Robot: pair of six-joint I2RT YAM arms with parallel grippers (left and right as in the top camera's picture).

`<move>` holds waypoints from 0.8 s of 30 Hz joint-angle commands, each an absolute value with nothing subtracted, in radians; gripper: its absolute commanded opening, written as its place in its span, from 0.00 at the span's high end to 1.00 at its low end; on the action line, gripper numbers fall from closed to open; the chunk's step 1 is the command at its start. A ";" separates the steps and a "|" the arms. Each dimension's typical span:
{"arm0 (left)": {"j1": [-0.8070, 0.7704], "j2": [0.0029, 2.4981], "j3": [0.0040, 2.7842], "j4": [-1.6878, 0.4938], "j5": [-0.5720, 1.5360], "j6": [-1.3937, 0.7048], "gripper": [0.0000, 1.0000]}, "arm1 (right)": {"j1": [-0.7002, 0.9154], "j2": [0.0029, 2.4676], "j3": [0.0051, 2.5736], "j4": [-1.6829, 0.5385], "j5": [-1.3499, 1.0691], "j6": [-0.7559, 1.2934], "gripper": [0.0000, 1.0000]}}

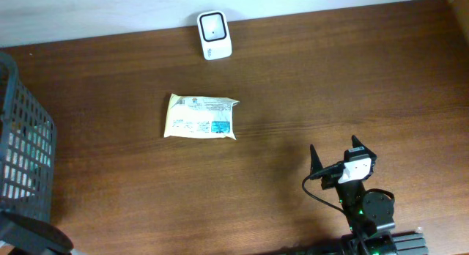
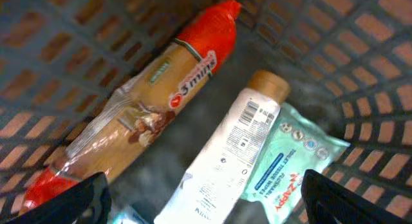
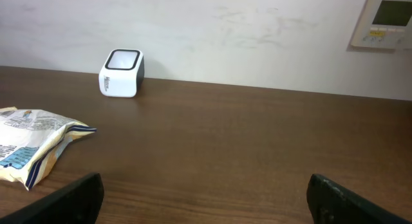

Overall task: Scan the item barcode
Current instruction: 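Grasp the white tube in the basket with the left gripper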

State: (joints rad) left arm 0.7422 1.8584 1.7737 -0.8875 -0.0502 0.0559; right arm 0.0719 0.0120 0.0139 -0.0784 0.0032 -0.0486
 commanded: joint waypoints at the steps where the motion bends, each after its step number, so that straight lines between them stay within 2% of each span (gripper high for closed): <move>1: 0.744 1.941 1.764 -0.886 0.016 0.209 0.07 | 0.078 0.006 0.006 -0.081 0.006 -0.044 0.01; 17: 0.746 2.211 1.763 -0.845 0.013 0.347 0.14 | 0.078 0.006 0.006 -0.081 0.006 -0.044 0.01; 19: 0.746 2.227 1.763 -0.839 0.012 0.347 0.29 | 0.078 0.006 0.006 -0.081 0.006 -0.044 0.01; 20: 0.746 2.227 1.763 -0.836 0.012 0.347 0.49 | 0.078 0.006 0.006 -0.081 0.006 -0.044 0.01; 21: 0.746 2.227 1.763 -0.830 0.012 0.346 0.73 | 0.078 0.006 0.006 -0.081 0.006 -0.044 0.01; 22: 0.746 2.227 1.763 -0.826 0.012 0.346 0.89 | 0.078 0.006 0.006 -0.081 0.006 -0.044 0.01; 24: 0.746 2.227 1.763 -0.827 0.012 0.346 1.00 | 0.078 0.006 0.006 -0.081 0.006 -0.044 0.01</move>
